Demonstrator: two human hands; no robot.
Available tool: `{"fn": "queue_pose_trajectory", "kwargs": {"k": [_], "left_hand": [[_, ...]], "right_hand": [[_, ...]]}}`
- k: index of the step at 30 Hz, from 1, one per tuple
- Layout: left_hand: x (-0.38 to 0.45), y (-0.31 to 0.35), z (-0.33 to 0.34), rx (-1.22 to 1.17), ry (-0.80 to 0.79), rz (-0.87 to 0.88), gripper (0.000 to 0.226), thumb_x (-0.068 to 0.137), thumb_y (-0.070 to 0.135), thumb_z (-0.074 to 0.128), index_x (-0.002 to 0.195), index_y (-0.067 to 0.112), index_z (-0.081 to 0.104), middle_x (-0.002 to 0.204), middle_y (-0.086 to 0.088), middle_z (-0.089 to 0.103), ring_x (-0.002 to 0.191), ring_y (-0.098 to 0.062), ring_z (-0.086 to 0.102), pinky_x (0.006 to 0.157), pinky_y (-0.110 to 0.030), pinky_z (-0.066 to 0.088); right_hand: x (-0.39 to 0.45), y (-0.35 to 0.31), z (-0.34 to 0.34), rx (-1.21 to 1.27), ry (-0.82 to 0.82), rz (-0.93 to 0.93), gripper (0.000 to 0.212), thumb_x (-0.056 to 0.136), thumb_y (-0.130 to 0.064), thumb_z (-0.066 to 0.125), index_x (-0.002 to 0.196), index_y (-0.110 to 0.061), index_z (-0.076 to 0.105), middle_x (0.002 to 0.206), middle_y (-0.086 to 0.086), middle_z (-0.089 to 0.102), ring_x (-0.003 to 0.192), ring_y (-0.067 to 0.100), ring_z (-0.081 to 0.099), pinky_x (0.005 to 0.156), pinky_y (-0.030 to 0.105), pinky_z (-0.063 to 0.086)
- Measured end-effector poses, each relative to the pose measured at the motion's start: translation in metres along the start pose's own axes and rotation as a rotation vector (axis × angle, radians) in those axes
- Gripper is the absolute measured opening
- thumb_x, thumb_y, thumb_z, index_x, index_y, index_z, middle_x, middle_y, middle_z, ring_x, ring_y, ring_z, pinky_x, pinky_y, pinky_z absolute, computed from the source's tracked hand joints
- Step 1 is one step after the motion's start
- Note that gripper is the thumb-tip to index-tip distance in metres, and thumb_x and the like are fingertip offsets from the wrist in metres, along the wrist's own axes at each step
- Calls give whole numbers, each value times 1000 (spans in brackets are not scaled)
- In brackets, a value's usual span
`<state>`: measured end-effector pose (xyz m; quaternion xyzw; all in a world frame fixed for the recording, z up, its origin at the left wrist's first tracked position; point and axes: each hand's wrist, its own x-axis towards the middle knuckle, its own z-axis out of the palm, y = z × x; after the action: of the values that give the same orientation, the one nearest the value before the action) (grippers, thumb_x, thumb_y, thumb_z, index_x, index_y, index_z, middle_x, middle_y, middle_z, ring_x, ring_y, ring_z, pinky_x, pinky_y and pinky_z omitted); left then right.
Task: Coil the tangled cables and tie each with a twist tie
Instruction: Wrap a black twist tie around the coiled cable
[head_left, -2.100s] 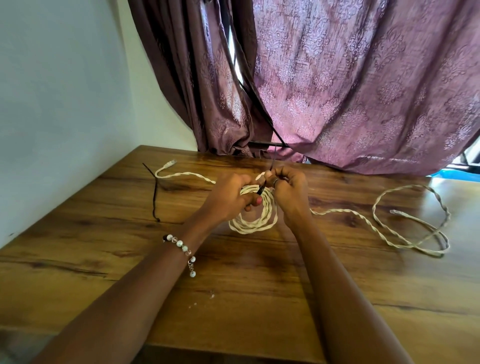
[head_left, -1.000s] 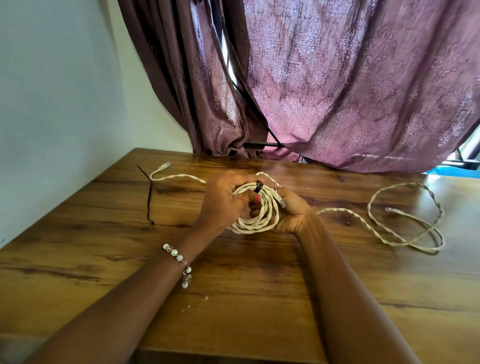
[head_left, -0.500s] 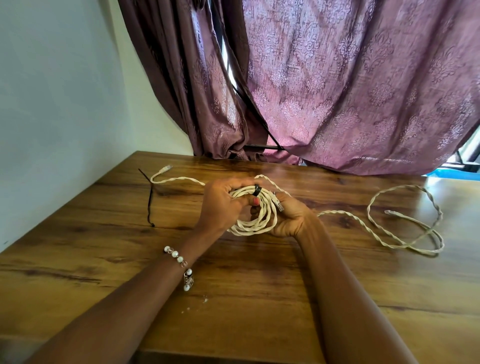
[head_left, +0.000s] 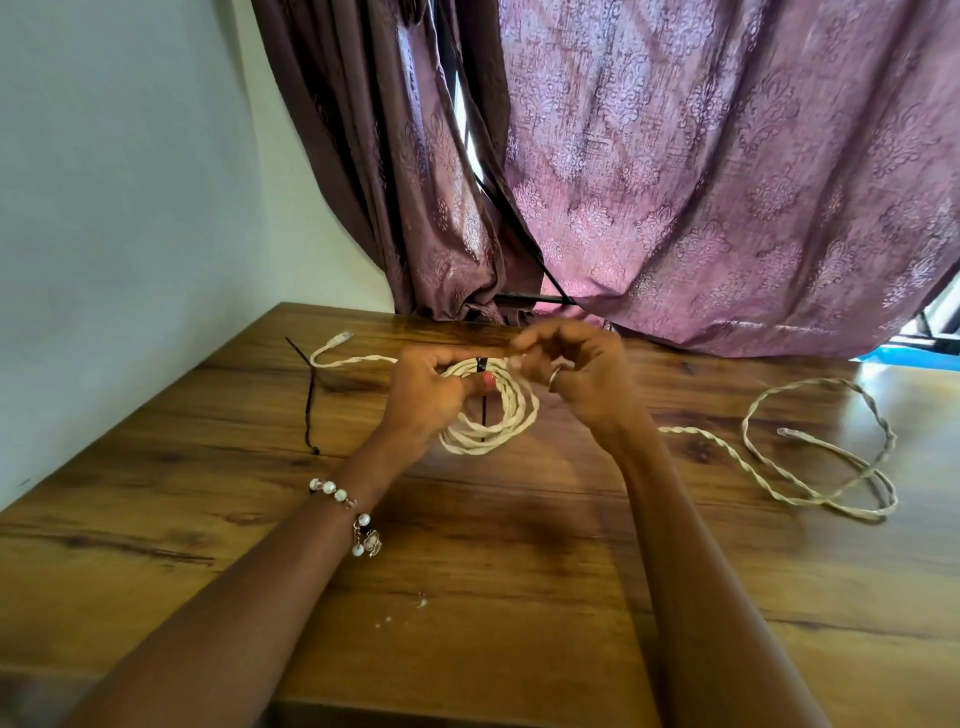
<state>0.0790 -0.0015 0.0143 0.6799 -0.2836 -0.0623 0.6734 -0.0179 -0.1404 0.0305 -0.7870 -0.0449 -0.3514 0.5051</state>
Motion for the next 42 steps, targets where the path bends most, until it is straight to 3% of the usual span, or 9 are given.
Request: {"fn": "queue_pose_trajectory", "kwargs": {"k": [4, 11, 14, 17, 20, 24, 28, 34, 42], "left_hand": [[1, -2, -4, 40, -8, -136, 23, 72, -9, 70, 85, 10, 75, 78, -7, 72, 66, -14, 63, 63, -28, 52], [1, 3, -10, -101, -51, -367, 22, 68, -17, 65, 82, -1, 72, 58, -11, 64, 40, -13, 55, 41, -20, 43], [4, 0, -13, -135, -95, -353, 18, 72, -12, 68, 82, 2, 73, 67, -14, 65, 51, -15, 55, 51, -25, 45], [6, -5, -15, -154, -122, -302, 19, 70, -2, 77, 87, 5, 73, 78, -10, 70, 65, -17, 59, 61, -26, 47], [6, -9, -12, -120, -160, -196, 28, 72, -2, 76, 100, 2, 71, 80, -6, 71, 63, -7, 62, 60, -20, 50], [6, -10, -10, 48, -192, 25, 33, 74, 1, 76, 104, 14, 71, 90, 1, 72, 78, -3, 67, 73, -17, 54], [5, -12, -9, 229, -125, 133, 29, 75, 9, 77, 103, 14, 73, 93, 1, 72, 83, -6, 67, 77, -21, 53], [3, -13, -4, 306, -40, 188, 26, 76, 13, 78, 101, 12, 73, 88, 4, 70, 76, -3, 63, 69, -15, 50], [3, -19, -3, 408, 15, 220, 24, 78, 13, 76, 101, 10, 73, 89, 3, 70, 74, -3, 60, 59, 1, 39]], "right_hand": [[3, 12, 18, -757, -320, -340, 17, 69, -13, 80, 82, -22, 76, 78, -8, 58, 76, 11, 46, 63, 32, 43], [2, 19, 24, -860, -322, -438, 25, 71, -19, 79, 92, -32, 75, 84, 2, 60, 79, 25, 52, 53, 46, 49], [1, 22, 29, -766, -221, -426, 12, 77, -21, 70, 87, -24, 76, 83, -1, 60, 78, 23, 51, 62, 42, 48], [-3, 21, 34, -400, -61, -115, 12, 78, -6, 70, 86, -15, 75, 82, -11, 60, 79, 16, 56, 72, 36, 47], [-5, 17, 39, -16, 80, 169, 13, 81, 9, 65, 86, -1, 70, 80, -1, 65, 72, 3, 60, 69, 23, 48], [-8, 10, 40, 213, 207, 291, 7, 85, 7, 61, 88, 4, 67, 78, 10, 67, 72, 14, 61, 67, 25, 52], [-10, 3, 37, 312, 294, 357, 7, 84, 6, 63, 86, 1, 68, 65, -3, 67, 53, -1, 58, 48, 10, 42], [-9, -4, 34, 417, 333, 430, 13, 79, 10, 67, 91, 5, 67, 60, -4, 69, 45, 0, 56, 42, 10, 39], [-5, 6, 29, 47, 254, 378, 14, 75, 7, 73, 86, -2, 72, 69, 5, 71, 62, 9, 65, 61, 21, 54]]}}
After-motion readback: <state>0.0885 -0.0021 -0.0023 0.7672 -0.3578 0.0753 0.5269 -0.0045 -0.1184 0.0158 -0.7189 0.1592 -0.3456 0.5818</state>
